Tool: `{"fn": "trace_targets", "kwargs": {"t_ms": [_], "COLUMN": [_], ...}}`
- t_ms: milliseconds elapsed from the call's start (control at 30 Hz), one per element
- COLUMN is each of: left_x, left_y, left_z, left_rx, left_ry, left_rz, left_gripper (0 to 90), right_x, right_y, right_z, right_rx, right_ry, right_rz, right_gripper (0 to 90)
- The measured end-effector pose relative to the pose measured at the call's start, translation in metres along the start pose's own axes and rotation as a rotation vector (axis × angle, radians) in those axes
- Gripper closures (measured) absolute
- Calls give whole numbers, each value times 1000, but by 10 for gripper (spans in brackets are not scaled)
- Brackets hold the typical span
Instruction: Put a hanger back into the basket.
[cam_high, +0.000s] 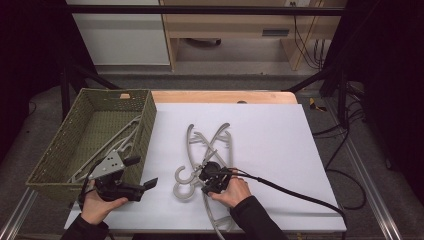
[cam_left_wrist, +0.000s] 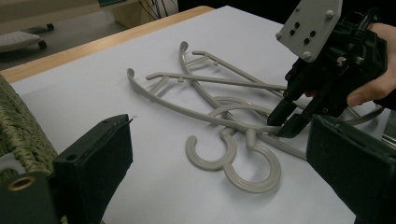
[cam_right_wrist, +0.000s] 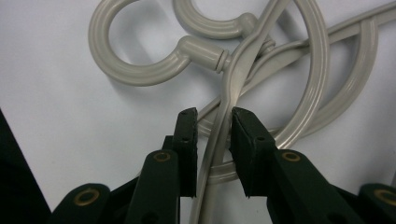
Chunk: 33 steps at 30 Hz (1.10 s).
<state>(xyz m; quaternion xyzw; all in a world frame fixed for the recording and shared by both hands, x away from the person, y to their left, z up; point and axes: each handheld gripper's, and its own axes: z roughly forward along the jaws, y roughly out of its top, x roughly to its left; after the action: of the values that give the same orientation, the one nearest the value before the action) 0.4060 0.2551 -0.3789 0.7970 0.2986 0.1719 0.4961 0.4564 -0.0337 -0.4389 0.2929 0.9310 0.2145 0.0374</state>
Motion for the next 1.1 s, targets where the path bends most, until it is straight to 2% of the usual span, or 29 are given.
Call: {"fn": "trace_targets", "kwargs": {"t_ms": [100, 433, 533, 567, 667, 1100], "left_x": [0, -1, -1, -1, -1, -1], "left_y": [0, -1, -1, -1, -1, -1], "left_z": [1, 2, 2, 2, 2, 4], "left_rx": [2, 6, 8, 7, 7, 15], "left_ry": [-1, -3, -4, -4, -3, -9], "left_rz": [1, 1, 3, 3, 1, 4], "left_gripper": [70, 72, 72, 72, 72, 74], "right_x": [-1, -4, -5, -5, -6, -6], "right_y": [0, 1, 2, 2, 2, 2], "right_z": [3, 6, 6, 6, 6, 6], "right_rx": [-5, -13, -9, -6, -6, -8], "right_ry": [-16, -6, -5, -2, -7, -7], "right_rz": [6, 11, 23, 43, 57, 19], "right_gripper": [745, 751, 765, 777, 826, 818]}}
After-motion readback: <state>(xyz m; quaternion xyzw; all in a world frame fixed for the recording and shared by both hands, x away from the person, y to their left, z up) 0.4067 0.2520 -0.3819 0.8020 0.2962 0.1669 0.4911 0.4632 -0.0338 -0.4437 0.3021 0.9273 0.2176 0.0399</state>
